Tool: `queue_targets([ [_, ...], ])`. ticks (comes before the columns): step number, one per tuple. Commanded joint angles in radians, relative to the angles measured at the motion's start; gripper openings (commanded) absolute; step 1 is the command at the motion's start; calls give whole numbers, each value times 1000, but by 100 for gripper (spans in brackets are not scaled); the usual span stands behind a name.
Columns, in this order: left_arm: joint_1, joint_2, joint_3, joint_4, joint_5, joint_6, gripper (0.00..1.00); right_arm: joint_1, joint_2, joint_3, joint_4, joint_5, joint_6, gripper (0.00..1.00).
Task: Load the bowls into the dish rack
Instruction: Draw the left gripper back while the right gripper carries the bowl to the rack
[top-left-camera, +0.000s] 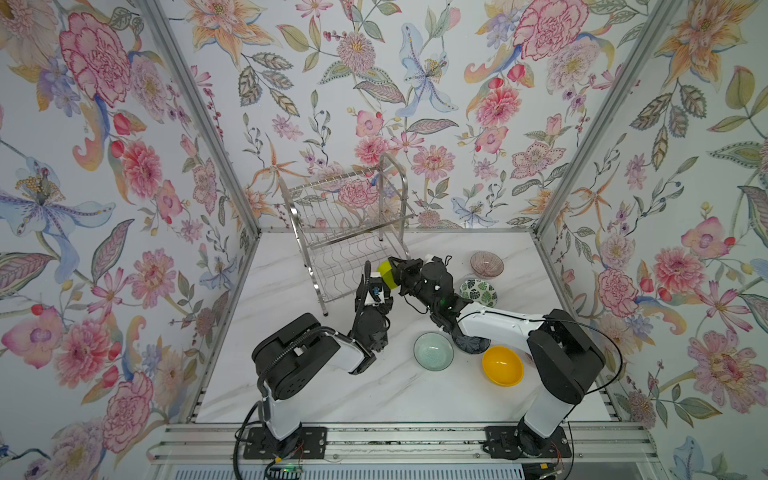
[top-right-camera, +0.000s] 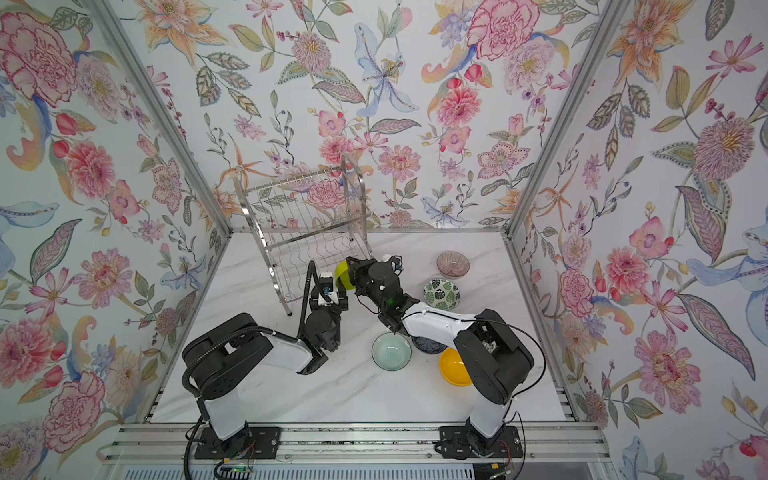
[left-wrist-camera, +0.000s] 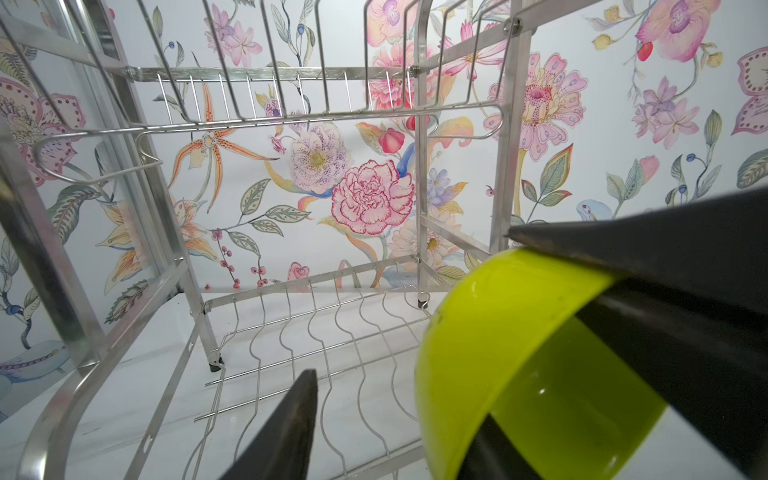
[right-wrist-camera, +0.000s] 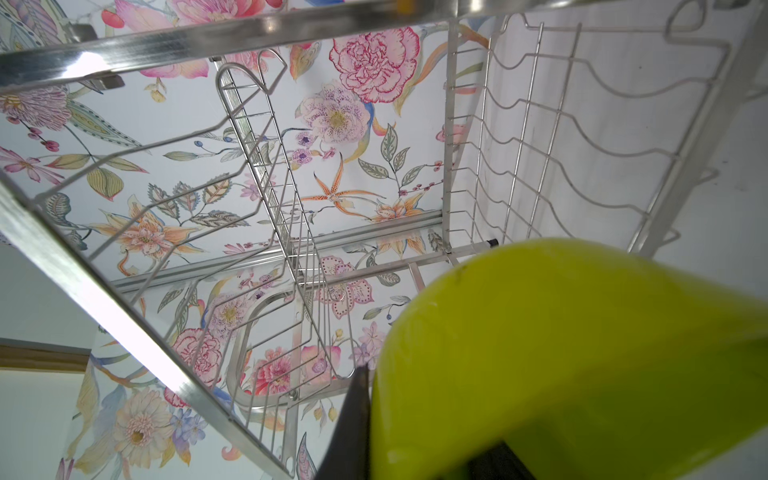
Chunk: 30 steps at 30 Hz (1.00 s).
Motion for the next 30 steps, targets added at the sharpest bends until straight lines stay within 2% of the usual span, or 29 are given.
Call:
queue_targets([
  [1,-3,-94,-51,-41,0,-108,63,-29,14,29,59,-60,-101,0],
  [4,-3,-178,-92,-132,13,-164,81,-52,5,28,71,-108,-168,0],
  [7,0,-340,-130,-341,62,-275,97,-80,-3,16,116,-167,-258,0],
  [8,6,-401,-137,-425,101,-329,99,-92,-3,10,130,-194,-286,0],
  [9,16,-467,-137,-559,141,-370,99,-108,2,8,160,-231,-320,0],
  [12,61,-622,-131,-821,216,-486,99,-148,27,36,192,-373,-427,0],
  [14,123,-731,-122,-1006,279,-582,99,-163,46,64,190,-461,-521,0],
  [17,245,-876,-136,-1165,400,-688,99,-164,75,100,162,-551,-648,0],
  [21,417,-1011,-157,-1283,565,-789,99,-153,110,133,145,-639,-783,0],
  [23,507,-1042,-167,-1306,681,-835,99,-141,118,149,100,-665,-889,0],
  [26,602,-1055,-184,-1310,808,-887,99,-121,143,180,52,-717,-1017,0],
  [30,708,-1032,-222,-1265,944,-964,99,-102,186,215,54,-773,-1090,0],
])
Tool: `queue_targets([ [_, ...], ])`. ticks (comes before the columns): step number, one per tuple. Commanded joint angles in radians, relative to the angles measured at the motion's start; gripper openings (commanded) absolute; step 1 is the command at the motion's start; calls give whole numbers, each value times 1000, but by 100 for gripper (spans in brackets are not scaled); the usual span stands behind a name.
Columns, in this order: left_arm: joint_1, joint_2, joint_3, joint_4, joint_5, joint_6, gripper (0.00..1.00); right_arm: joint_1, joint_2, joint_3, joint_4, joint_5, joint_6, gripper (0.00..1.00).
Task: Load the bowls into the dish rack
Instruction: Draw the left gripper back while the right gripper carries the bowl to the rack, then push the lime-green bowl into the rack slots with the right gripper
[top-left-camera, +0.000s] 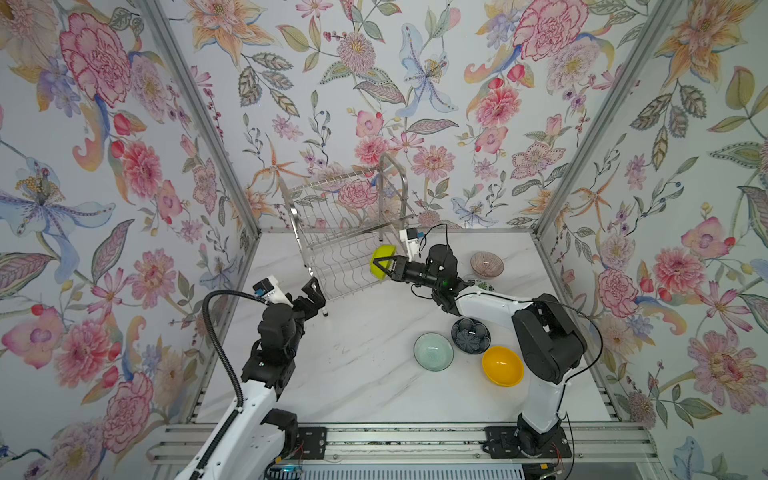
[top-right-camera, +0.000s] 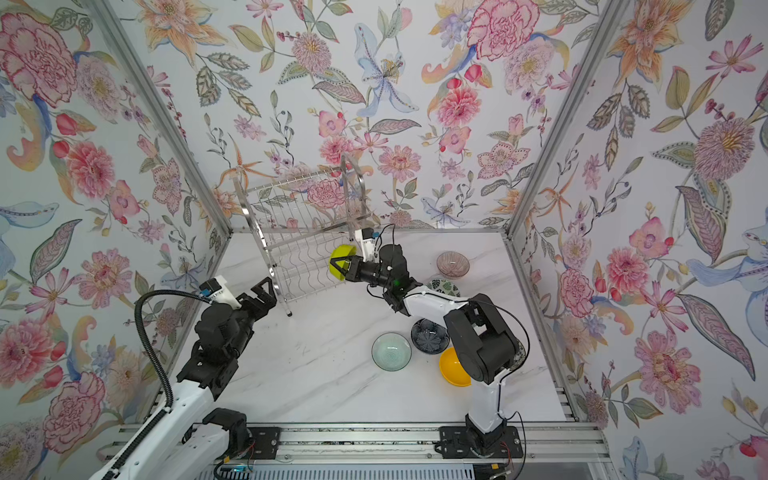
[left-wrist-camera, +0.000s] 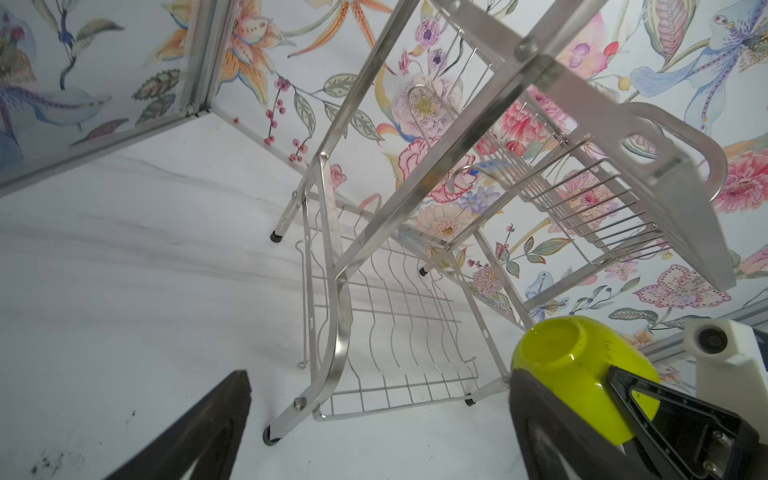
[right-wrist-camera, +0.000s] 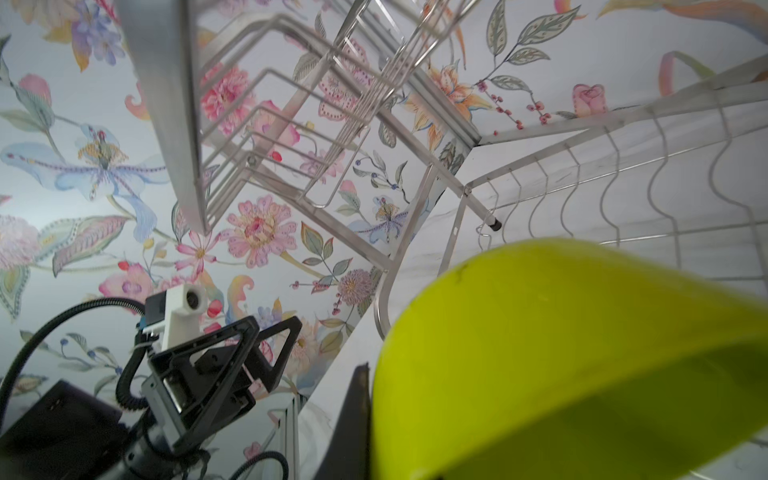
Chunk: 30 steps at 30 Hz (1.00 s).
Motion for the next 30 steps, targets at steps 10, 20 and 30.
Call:
queue_targets([
  [10,212,167,-63,126,434,-222,99,32,157,148,108,-161,-134,0],
  [20,288,181,-27,103,523,-218,99,30,344,340,182,-232,-64,0],
  [30,365,205,103,-30,584,-184,99,32,504,560,151,-266,-17,0],
])
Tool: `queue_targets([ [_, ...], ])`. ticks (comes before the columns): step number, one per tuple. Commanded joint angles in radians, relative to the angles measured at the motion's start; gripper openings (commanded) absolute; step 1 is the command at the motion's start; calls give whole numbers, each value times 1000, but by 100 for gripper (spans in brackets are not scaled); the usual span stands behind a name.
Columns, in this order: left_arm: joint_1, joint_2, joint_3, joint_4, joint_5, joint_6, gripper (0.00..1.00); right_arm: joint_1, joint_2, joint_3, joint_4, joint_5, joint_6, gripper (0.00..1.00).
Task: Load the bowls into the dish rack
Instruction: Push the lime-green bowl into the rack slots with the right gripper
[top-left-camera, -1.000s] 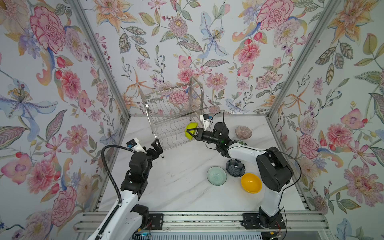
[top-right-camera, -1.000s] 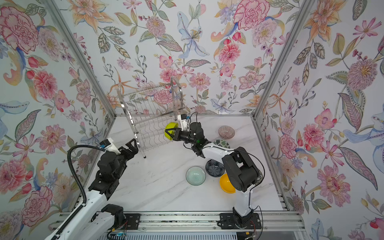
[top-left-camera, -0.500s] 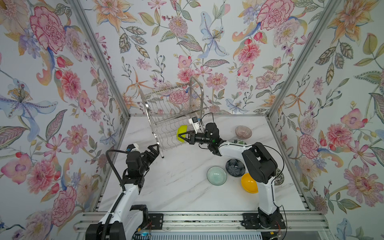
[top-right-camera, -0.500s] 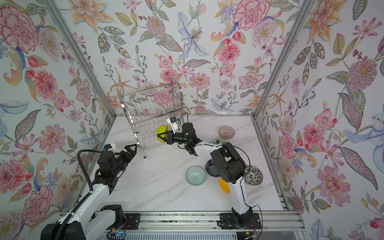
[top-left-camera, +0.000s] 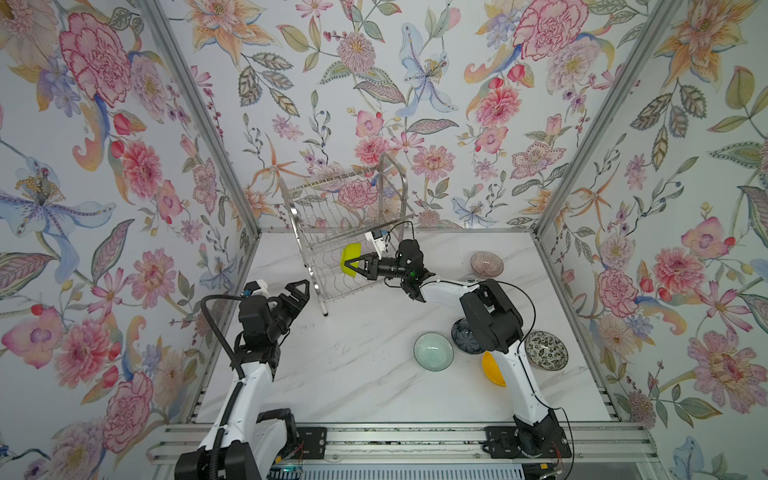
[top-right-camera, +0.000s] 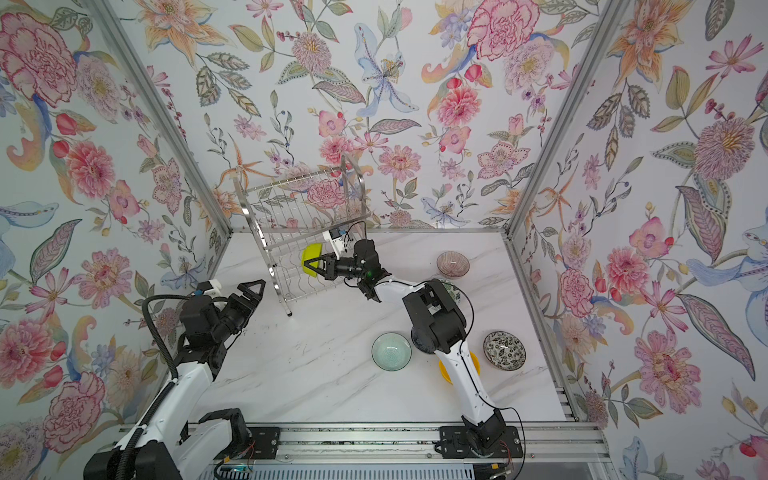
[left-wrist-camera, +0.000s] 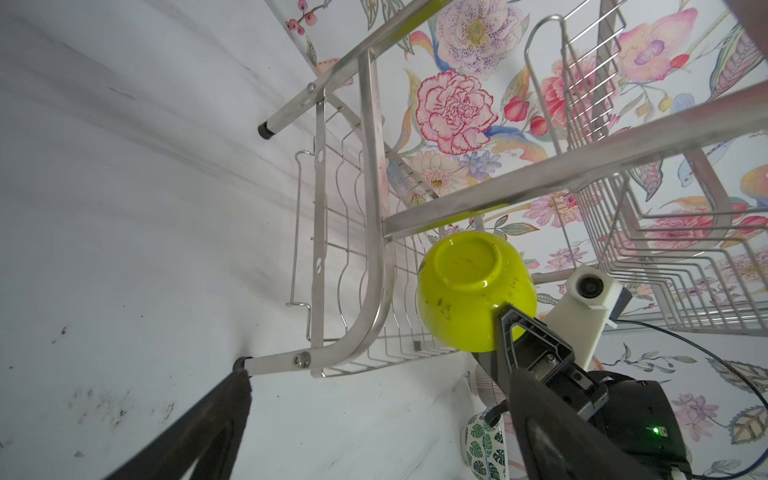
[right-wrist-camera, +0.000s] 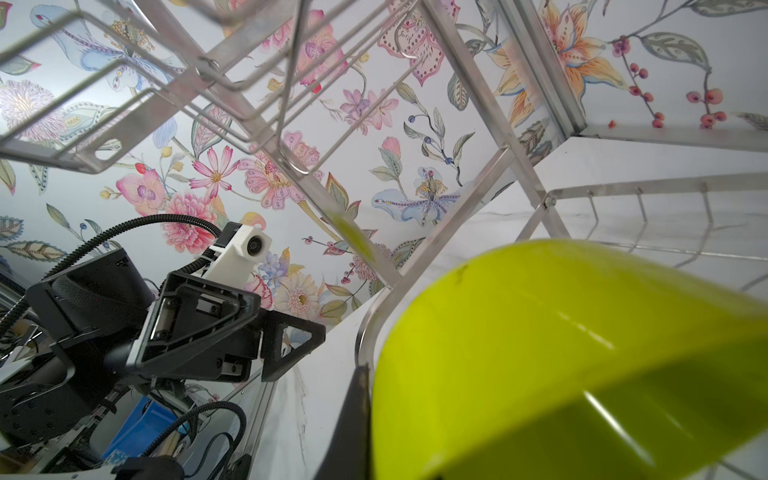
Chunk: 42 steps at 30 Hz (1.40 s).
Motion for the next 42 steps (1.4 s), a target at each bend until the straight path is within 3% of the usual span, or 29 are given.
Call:
queue_targets([
  [1,33,28,71,-55,60,23,99,5,45,92,46,-34,42,0],
  [7,44,127,120,-16,105,-10,99,11,162,247,85,-53,148,0],
  [11,44,165,98,102,109,-66,99,16,236,369,38,-51,169,0],
  [15,48,202,126,74,103,-39,99,23,316,507,-31,-43,192,0],
  [28,50,222,127,93,103,-57,99,62,463,768,-234,25,144,0],
  [42,53,282,82,283,22,-208,99,69,491,794,-348,98,123,0],
])
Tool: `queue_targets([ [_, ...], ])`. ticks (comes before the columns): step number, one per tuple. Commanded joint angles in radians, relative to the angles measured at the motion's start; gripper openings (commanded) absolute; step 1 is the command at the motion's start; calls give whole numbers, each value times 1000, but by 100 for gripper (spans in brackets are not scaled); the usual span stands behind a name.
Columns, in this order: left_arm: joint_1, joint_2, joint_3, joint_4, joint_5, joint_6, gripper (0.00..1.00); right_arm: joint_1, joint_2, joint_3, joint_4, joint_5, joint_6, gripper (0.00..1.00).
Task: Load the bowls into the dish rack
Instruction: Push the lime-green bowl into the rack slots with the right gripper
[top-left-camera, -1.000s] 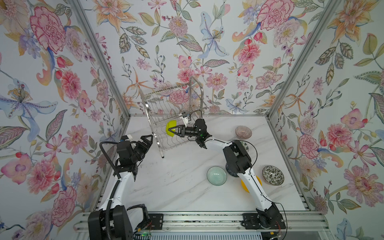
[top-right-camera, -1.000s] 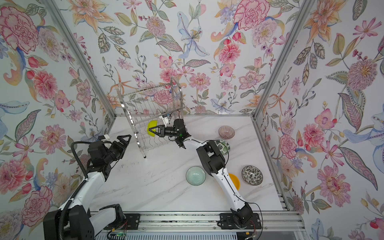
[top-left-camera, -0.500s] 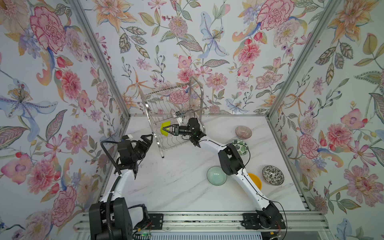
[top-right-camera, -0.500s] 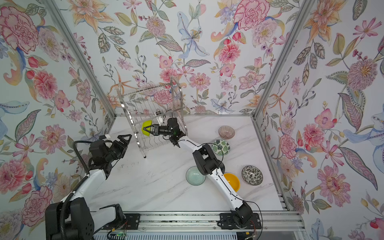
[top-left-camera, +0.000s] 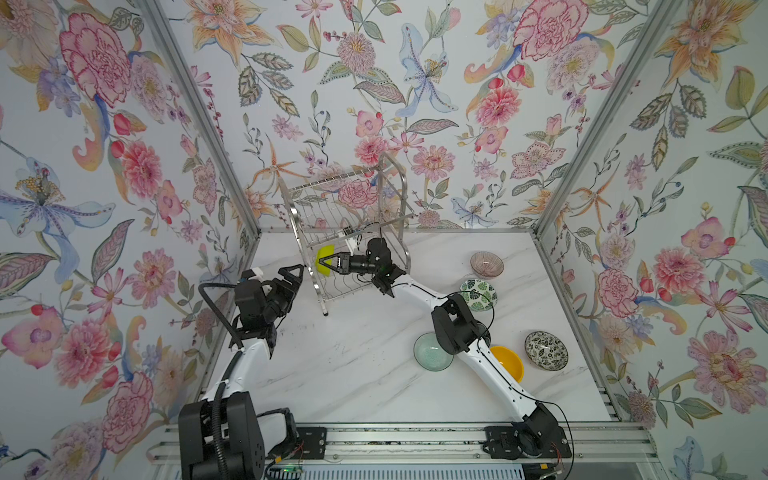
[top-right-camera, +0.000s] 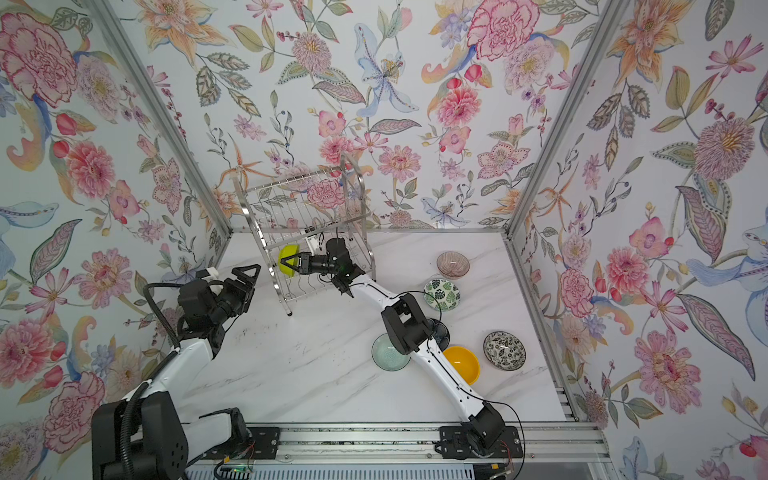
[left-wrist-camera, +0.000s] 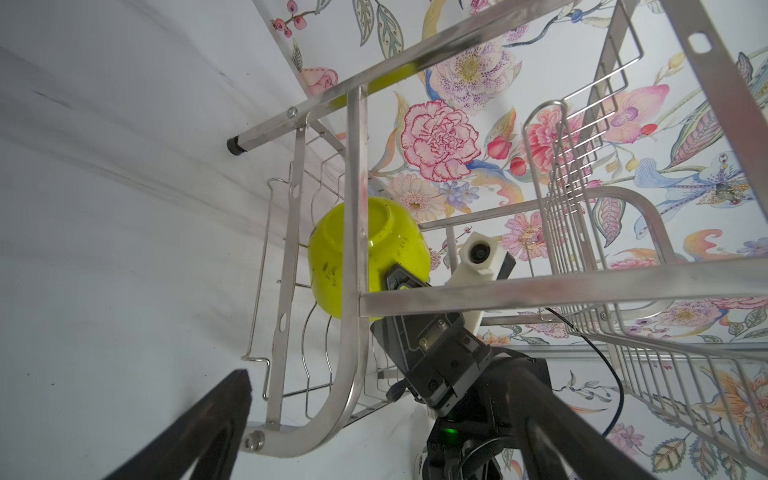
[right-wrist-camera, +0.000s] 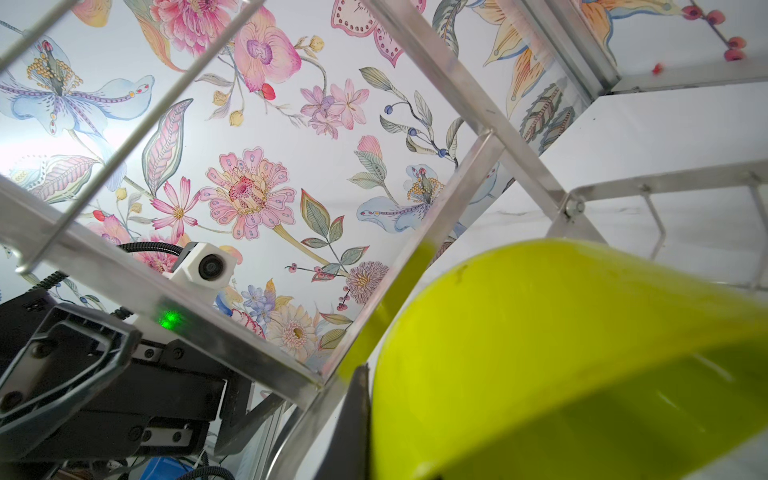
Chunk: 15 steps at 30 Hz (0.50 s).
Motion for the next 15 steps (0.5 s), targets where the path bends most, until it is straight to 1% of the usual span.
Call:
queue_targets([
  [1,11,62,10,101,-48,-61,99,-5,-3,-10,-41,44,-28,0],
  [6,31,239,98,264,-30,-166,99,-10,-47,-84,-31,52,-44,0],
  [9,35,318,171,275,-40,-170,99,-19,-66,-108,-28,53,-39,0],
  [11,41,349,207,274,-60,-166,99,-28,-81,-139,2,51,-24,0],
  [15,64,470,285,307,-67,-183,99,-41,-118,-200,50,49,-11,0],
])
